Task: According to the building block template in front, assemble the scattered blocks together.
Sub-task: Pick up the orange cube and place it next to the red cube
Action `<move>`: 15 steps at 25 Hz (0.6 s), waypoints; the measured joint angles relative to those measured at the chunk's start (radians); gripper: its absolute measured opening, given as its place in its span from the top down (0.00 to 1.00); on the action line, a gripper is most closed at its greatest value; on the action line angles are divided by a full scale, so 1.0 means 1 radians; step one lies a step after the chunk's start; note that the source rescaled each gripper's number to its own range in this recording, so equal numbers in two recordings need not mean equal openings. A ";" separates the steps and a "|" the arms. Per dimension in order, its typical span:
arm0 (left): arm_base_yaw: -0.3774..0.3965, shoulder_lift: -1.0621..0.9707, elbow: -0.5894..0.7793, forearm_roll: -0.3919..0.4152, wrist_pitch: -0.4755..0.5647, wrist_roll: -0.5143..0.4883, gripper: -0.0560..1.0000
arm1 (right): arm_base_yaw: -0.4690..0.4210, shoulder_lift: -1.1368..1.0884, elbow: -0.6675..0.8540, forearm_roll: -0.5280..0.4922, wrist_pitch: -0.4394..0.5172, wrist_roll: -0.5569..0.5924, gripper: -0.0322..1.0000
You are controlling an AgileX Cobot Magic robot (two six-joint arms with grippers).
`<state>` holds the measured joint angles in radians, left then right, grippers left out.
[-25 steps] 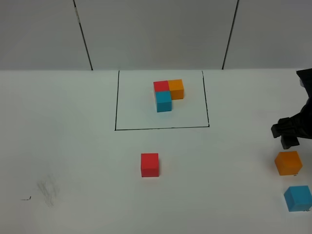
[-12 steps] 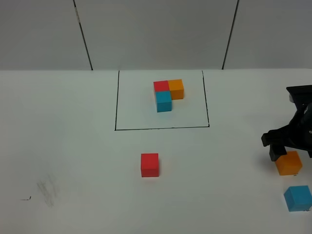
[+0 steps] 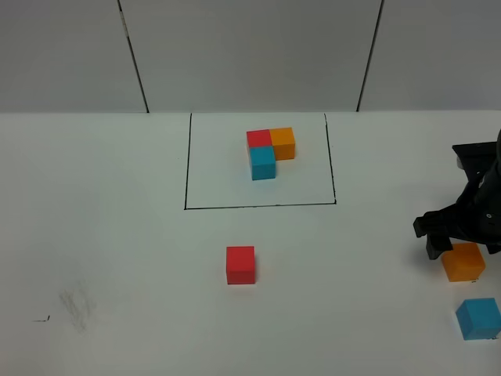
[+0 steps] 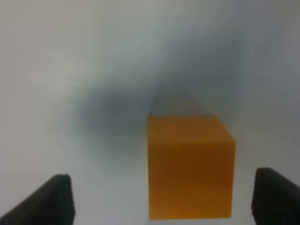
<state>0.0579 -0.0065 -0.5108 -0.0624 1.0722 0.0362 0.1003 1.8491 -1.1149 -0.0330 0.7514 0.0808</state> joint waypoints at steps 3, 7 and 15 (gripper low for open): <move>0.000 0.000 0.000 0.000 0.000 0.000 0.20 | 0.000 0.024 0.000 0.000 -0.006 0.000 0.40; 0.000 0.000 0.000 0.000 0.000 0.000 0.20 | 0.000 0.050 0.000 0.000 -0.019 -0.001 0.40; 0.000 0.000 0.000 0.000 0.000 0.000 0.20 | 0.000 0.056 0.000 -0.028 -0.039 0.004 0.40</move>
<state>0.0579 -0.0065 -0.5108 -0.0624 1.0722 0.0362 0.1000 1.9049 -1.1149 -0.0608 0.7128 0.0843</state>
